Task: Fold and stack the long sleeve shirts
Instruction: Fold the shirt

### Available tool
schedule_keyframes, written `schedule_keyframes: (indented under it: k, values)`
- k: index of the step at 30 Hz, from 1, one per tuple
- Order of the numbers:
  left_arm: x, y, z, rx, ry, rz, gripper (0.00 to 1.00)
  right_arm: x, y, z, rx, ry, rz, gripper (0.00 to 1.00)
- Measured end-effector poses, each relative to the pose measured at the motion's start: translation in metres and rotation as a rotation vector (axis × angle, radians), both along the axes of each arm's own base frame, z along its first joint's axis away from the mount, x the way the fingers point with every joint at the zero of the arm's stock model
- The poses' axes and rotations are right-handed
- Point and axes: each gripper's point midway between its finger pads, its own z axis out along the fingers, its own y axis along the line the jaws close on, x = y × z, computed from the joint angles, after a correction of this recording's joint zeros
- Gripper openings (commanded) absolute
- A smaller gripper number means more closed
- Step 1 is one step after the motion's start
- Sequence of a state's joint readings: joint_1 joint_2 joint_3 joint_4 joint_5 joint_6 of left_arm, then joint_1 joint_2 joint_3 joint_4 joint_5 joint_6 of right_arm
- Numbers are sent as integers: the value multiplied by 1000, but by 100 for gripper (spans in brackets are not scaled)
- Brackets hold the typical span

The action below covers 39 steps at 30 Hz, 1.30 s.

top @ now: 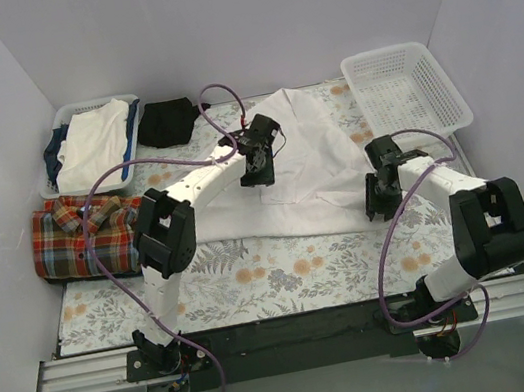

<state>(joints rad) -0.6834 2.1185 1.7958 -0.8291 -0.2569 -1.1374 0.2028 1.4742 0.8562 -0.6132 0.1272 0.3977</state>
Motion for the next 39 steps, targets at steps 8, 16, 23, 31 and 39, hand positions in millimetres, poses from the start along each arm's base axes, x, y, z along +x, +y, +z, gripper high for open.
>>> schedule_keyframes:
  k: [8,16,23,31,39]
  values:
    - [-11,-8,-15,-46,51,-28,43,-6,-1,-14,-3,24,1,45]
    - [-11,-21,-17,-110,64,-31,35,-6,-1,-15,-3,24,1,45]
    - [-14,-19,-46,-75,112,-26,51,-6,-1,-15,-3,24,1,45]
    - [-14,-20,-51,-77,114,-35,5,-6,-1,-14,-3,23,1,45]
    - [-12,-17,-52,-65,107,-27,0,-6,-1,-14,-3,23,1,45]
